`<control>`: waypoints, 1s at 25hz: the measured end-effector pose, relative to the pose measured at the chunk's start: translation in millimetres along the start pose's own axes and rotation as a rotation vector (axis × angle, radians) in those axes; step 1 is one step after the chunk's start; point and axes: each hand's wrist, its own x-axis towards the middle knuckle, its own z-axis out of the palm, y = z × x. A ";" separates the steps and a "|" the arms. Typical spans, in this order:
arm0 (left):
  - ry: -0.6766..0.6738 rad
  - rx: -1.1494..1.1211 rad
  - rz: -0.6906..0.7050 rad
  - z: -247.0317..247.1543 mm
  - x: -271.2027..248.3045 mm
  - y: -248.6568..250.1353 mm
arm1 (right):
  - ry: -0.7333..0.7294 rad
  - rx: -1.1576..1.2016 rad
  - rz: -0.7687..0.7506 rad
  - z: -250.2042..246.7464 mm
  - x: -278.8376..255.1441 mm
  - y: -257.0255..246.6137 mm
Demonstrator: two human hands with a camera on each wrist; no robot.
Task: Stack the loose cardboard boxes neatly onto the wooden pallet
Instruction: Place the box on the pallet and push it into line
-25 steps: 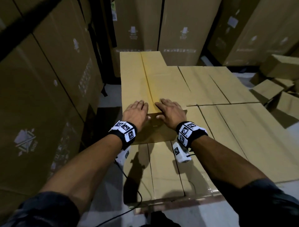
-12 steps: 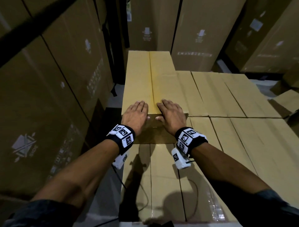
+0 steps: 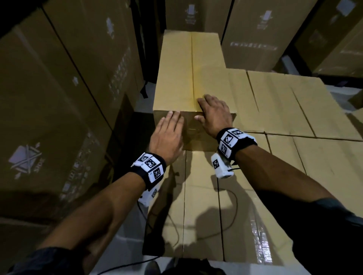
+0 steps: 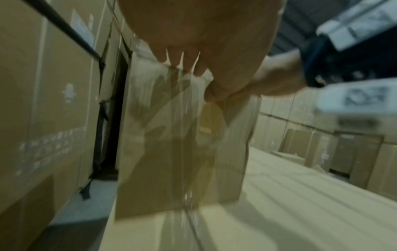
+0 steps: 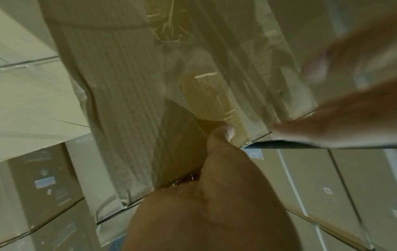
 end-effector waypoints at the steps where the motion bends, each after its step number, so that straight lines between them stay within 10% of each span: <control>1: -0.027 -0.009 0.000 10.9 -9.6 0.8 | -0.001 -0.001 -0.003 0.8 1.0 -0.9; 11: -0.534 -0.154 -0.195 133.8 -18.5 5.8 | -0.022 -0.088 -0.006 11.0 7.5 -9.1; 25: -0.593 -0.197 -0.261 158.5 -6.9 -3.1 | -0.002 -0.093 -0.001 14.5 51.5 -6.3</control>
